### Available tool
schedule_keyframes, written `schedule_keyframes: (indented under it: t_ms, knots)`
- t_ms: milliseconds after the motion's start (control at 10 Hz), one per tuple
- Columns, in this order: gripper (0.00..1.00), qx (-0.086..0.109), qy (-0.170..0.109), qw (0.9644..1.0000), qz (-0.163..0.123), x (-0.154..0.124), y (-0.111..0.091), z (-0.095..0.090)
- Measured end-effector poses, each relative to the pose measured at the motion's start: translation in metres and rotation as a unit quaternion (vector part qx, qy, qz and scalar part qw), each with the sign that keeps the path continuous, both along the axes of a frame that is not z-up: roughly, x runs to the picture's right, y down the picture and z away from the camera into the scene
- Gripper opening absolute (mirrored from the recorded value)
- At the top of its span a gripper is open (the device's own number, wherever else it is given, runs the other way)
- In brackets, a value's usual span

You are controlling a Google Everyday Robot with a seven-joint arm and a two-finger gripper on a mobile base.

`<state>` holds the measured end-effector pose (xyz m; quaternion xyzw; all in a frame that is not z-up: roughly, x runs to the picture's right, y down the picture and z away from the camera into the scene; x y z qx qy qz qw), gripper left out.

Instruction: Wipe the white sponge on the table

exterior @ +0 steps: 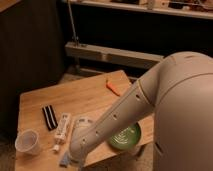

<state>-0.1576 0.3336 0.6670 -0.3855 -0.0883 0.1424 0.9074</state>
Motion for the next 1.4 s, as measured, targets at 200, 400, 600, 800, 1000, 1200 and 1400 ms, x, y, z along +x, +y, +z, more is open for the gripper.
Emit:
schedule_keyframes:
  t_ms: [200, 400, 600, 800, 1000, 1200, 1400]
  knots:
    - [0.80, 0.007, 0.011, 0.9999, -0.008, -0.007, 0.003, 0.001]
    - [0.80, 0.013, 0.024, 0.9995, -0.017, -0.012, 0.007, 0.007]
    - [0.80, 0.017, 0.044, 0.9987, -0.020, -0.016, 0.014, 0.017]
    - [0.80, 0.015, 0.061, 0.9979, -0.014, -0.015, 0.018, 0.025]
    - [0.76, 0.013, 0.071, 0.9974, -0.007, -0.014, 0.018, 0.032]
    - [0.58, 0.010, 0.076, 0.9970, -0.004, -0.013, 0.019, 0.038]
    - [0.42, 0.008, 0.080, 0.9967, -0.001, -0.012, 0.018, 0.044]
